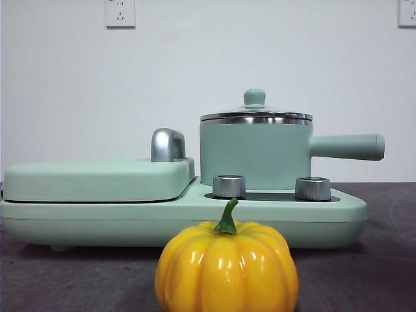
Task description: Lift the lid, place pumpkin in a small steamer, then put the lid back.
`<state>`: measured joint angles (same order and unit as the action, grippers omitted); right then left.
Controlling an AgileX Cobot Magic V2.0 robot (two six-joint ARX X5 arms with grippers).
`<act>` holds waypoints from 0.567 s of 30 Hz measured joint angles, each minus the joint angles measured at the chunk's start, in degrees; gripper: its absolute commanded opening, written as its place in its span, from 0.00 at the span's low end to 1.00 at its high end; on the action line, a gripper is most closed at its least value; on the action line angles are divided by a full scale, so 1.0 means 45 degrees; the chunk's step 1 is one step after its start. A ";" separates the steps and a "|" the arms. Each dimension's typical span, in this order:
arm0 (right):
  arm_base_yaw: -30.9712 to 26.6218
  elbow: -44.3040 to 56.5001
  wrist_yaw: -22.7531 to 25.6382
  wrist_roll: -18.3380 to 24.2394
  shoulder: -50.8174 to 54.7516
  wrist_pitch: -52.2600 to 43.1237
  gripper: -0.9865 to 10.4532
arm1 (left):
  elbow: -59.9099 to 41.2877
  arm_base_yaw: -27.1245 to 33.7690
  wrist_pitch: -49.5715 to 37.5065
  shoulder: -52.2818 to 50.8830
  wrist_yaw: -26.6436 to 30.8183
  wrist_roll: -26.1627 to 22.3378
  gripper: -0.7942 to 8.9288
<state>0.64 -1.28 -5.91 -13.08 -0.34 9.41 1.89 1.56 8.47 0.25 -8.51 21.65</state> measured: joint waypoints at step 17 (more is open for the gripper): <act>0.0000 -0.6955 -0.2103 -0.2827 -0.3283 0.2788 0.10 | 0.6203 -0.1685 0.1715 0.3735 -0.0194 0.1010 0.10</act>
<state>0.64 -32.58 -15.38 -25.80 -15.11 21.96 29.80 -6.02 16.19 17.06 -9.39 26.20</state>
